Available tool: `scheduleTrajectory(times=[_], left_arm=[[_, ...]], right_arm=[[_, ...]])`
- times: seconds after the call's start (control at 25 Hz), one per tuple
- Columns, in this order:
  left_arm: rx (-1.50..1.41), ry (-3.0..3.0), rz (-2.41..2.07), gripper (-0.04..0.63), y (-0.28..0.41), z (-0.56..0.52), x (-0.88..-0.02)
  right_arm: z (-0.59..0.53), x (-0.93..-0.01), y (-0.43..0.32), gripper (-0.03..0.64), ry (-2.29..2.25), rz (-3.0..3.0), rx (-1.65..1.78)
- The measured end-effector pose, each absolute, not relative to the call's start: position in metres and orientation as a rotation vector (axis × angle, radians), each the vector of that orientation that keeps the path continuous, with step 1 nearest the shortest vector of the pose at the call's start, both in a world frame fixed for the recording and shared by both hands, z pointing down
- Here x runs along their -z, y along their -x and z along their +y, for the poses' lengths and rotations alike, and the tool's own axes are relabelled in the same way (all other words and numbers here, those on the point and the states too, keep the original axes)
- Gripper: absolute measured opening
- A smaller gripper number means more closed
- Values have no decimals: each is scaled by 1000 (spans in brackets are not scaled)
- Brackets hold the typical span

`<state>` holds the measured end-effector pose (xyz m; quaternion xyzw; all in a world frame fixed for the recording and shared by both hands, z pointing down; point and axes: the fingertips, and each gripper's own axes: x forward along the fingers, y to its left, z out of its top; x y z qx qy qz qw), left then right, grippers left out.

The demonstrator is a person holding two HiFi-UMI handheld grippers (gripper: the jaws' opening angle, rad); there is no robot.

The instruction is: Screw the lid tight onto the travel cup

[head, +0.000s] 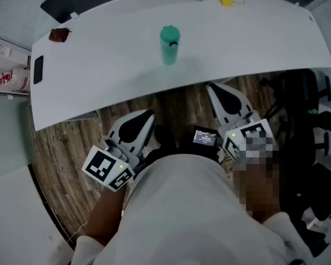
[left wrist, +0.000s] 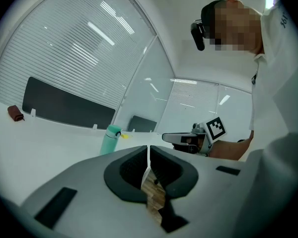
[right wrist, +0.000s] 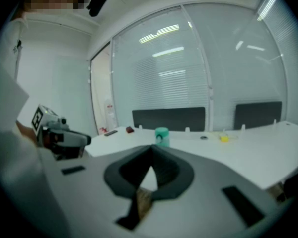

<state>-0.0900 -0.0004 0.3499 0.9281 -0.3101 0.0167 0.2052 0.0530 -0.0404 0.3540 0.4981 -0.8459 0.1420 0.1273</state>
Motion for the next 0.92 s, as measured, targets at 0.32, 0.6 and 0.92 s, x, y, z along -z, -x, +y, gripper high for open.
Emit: scheduleTrajectory(times=[0.32, 0.6, 0.92], left_arm=[[-17, -2525, -930, 34, 56, 22, -349], [-19, -2514, -957, 34, 26, 46, -350], [-43, -2523, -974, 34, 7, 75, -348]], right_arm=[[-21, -343, -82, 21, -1365, -2495, -381], [-1, -349, -109, 21, -1324, -2507, -377], [22, -350, -124, 21, -1297, -2545, -377]])
